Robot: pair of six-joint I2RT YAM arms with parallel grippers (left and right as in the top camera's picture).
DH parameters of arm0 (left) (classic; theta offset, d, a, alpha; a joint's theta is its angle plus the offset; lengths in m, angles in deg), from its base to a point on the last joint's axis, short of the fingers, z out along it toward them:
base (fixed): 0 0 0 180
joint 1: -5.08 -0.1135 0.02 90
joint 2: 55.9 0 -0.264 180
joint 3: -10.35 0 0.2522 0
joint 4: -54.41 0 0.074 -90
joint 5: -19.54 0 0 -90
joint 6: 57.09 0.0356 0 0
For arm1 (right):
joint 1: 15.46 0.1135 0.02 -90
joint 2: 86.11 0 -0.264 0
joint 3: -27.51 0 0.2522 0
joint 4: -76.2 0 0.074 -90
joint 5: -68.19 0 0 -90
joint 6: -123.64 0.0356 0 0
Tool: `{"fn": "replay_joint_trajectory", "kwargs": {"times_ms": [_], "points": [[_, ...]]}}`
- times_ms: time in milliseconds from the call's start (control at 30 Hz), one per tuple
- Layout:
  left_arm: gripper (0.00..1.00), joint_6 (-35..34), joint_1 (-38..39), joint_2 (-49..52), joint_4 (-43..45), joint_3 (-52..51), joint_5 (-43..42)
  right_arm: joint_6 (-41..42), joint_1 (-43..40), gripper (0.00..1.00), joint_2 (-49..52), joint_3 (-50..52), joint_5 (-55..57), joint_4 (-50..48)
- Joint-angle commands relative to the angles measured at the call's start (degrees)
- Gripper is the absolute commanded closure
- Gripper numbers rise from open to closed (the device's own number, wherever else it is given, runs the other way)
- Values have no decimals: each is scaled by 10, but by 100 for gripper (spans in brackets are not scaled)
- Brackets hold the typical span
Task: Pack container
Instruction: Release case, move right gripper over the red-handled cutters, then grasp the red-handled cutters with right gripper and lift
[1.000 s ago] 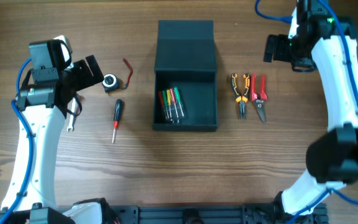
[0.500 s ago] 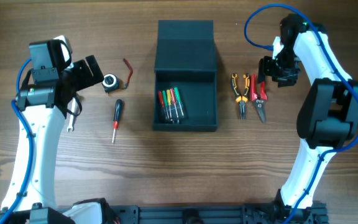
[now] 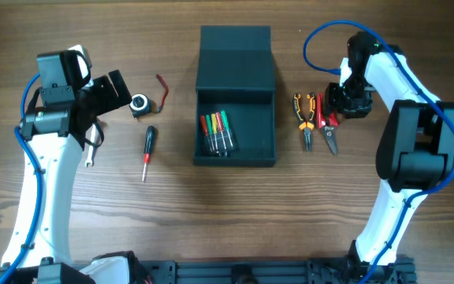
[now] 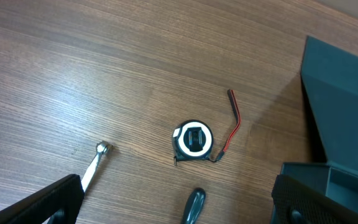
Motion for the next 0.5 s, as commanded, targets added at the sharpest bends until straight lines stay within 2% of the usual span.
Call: {"fn": "replay_joint_trajectory", "kwargs": {"times_ms": [0, 67, 167, 267, 367, 467], "points": [[0, 9, -3, 1, 2, 10, -7, 13, 3, 49, 23, 34, -5, -5], [0, 9, -3, 1, 2, 10, -7, 12, 2, 55, 23, 34, -5, -6], [0, 9, -3, 1, 2, 10, -7, 11, 2, 59, 23, 34, -4, -6], [0, 9, -3, 1, 2, 10, -7, 11, 2, 74, 23, 34, 0, -10], [0, 9, -3, 1, 2, 10, -7, 11, 2, 82, 23, 34, 0, -12], [0, 9, -3, 1, 2, 10, -7, 11, 2, 86, 23, 34, 0, -12]]}}
